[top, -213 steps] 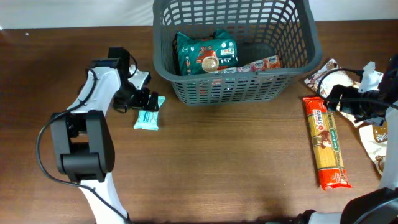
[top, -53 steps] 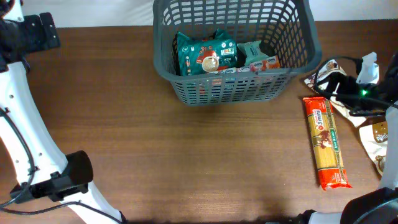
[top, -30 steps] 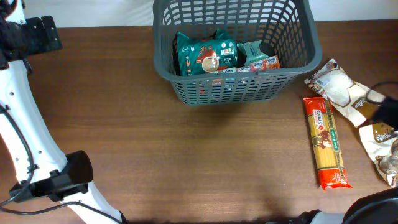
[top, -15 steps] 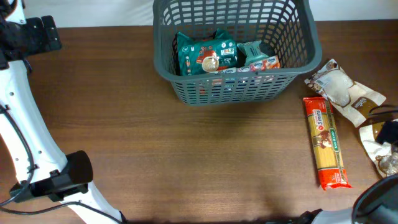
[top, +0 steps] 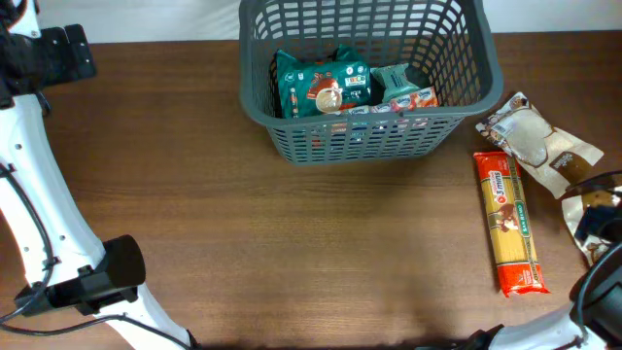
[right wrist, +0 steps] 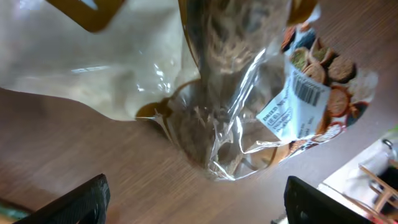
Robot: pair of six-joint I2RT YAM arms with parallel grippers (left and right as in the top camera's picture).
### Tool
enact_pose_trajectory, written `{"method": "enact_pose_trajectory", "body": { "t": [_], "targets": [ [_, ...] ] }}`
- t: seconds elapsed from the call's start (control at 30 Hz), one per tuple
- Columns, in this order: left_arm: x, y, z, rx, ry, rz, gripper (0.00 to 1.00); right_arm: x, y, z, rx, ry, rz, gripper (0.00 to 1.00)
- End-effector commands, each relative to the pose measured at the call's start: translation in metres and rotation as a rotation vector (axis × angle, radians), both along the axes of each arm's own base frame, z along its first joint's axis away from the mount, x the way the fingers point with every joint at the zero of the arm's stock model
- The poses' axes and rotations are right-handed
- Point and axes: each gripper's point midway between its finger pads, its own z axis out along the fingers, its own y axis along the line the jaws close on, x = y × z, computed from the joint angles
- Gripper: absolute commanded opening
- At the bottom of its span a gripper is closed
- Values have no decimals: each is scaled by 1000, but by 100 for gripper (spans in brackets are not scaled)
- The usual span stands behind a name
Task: Pack container
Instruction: 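Reach right gripper to the clear snack bag at right edge and grasp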
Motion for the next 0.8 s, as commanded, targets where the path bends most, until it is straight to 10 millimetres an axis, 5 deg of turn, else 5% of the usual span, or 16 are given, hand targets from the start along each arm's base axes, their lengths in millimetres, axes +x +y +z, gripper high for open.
{"method": "enact_pose_trajectory", "body": {
  "t": [0.0, 0.4, 0.47, 0.63, 0.77],
  "targets": [
    [0, 2, -4, -11, 4, 19, 99, -11, -2, -10, -29, 109, 1, 88],
    [0, 2, -4, -11, 4, 19, 99, -31, 11, -63, 28, 249, -22, 90],
    [0, 2, -4, -11, 4, 19, 99, -29, 12, -68, 30, 237, -39, 85],
    [0, 2, -4, -11, 4, 19, 99, -15, 18, -76, 74, 155, -50, 53],
    [0, 2, -4, -11, 4, 19, 99, -13, 20, -77, 91, 137, -53, 50]
  ]
}}
